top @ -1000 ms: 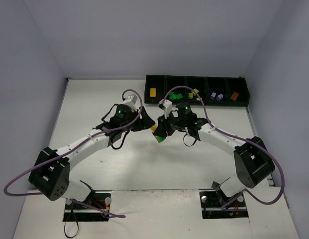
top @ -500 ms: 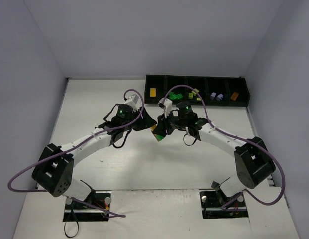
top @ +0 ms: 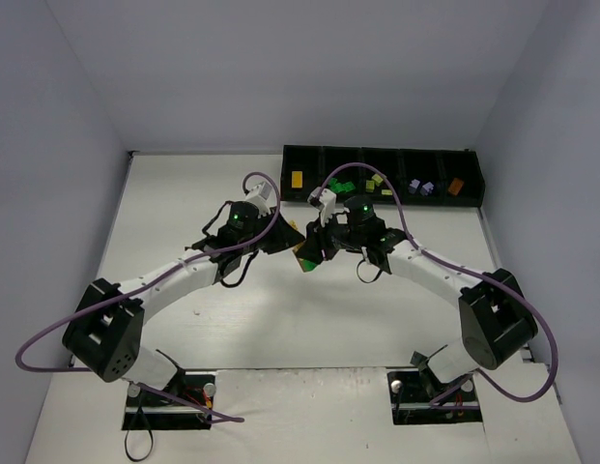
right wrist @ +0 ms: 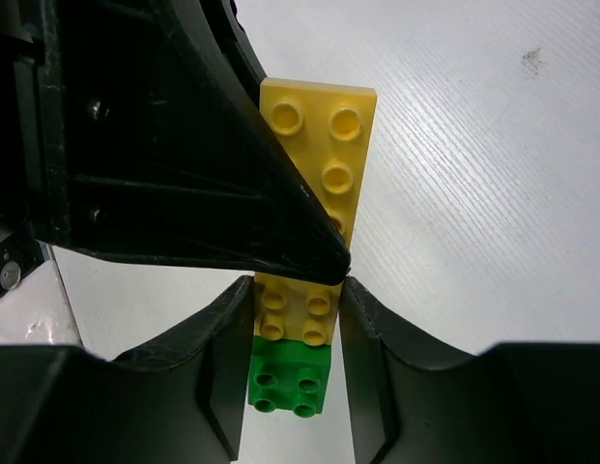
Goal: Sort the legos into containers by color
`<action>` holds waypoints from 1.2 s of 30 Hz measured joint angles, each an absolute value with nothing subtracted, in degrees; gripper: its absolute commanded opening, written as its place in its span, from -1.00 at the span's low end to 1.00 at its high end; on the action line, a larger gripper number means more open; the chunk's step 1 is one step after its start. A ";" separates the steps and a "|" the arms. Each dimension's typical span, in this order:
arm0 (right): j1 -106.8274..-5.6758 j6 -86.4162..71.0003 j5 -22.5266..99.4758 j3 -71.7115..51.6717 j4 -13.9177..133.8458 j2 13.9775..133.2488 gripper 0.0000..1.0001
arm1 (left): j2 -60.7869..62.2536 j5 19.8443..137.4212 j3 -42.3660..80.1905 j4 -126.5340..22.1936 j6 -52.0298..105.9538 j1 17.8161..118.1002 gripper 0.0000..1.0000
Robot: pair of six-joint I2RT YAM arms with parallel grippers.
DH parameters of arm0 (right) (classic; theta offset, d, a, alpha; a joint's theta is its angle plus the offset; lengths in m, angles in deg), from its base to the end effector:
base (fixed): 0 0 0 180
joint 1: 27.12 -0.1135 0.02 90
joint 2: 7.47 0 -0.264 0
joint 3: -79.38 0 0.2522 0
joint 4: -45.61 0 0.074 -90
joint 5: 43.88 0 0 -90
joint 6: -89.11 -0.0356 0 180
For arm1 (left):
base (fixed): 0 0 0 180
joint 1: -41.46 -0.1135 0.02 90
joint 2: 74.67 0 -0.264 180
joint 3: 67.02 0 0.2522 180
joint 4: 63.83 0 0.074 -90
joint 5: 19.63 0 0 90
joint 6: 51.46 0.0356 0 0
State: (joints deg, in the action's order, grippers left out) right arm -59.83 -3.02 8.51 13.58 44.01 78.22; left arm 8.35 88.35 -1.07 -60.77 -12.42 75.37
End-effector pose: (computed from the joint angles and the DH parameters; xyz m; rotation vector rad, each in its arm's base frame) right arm 0.2696 0.1990 0.2589 -0.9502 1.7061 1.0264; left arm 0.2680 -0.1934 0.2644 -0.0825 2.1281 -1.2449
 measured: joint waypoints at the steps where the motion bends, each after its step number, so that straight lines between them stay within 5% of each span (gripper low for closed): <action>1: -59.83 -3.24 8.58 13.58 43.99 78.18 -0.14 | 8.35 88.35 -1.07 -60.79 -12.44 75.37 -0.97; 3: -59.83 -3.57 8.82 13.58 44.12 77.96 0.05 | 8.11 87.47 -1.07 -60.18 -11.92 75.37 -0.99; 9: -59.83 -3.88 10.89 13.58 45.33 75.67 0.20 | 5.64 83.78 -1.10 -57.62 -8.94 75.35 -1.00; 24: -59.86 -4.03 11.77 13.43 48.47 74.20 0.35 | 3.72 81.16 -1.10 -55.85 -6.45 75.19 -1.00; 36: -60.60 -4.25 11.13 11.73 48.63 78.77 0.26 | 3.72 80.74 -1.10 -55.65 -6.47 75.19 -1.00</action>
